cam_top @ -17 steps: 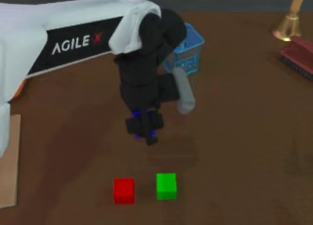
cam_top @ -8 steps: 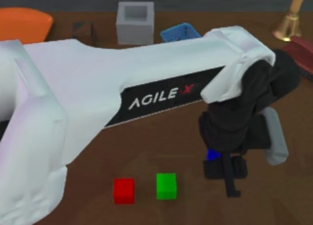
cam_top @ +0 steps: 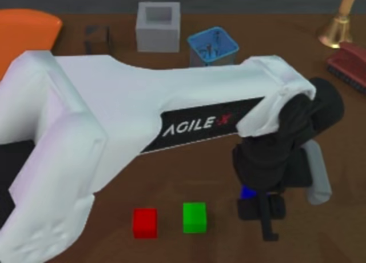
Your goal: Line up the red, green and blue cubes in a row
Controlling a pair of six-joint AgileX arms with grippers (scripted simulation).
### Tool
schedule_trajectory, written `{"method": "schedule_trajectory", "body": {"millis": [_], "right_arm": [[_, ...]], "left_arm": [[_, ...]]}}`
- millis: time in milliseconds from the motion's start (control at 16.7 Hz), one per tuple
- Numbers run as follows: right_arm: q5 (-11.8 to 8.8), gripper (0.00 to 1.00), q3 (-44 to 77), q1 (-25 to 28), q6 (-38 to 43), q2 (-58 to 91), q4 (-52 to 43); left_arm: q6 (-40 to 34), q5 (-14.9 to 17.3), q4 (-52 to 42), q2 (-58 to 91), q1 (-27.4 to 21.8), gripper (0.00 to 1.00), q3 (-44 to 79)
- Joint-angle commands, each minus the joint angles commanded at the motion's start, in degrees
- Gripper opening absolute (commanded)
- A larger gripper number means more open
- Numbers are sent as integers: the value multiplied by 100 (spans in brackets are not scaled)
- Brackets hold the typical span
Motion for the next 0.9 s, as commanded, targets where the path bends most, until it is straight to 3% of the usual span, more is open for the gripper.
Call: {"method": "schedule_trajectory", "body": {"millis": [180,480,900], "right_arm": [[0,100,0,0,0,0,0],[0,100,0,0,0,0,0],[0,100,0,0,0,0,0]], "left_arm": [[-30,-22,592,181,13,0,-372],[-26,-30,699,230,3,0,-446],[-26,-30,699,230,3,53,-446]]}}
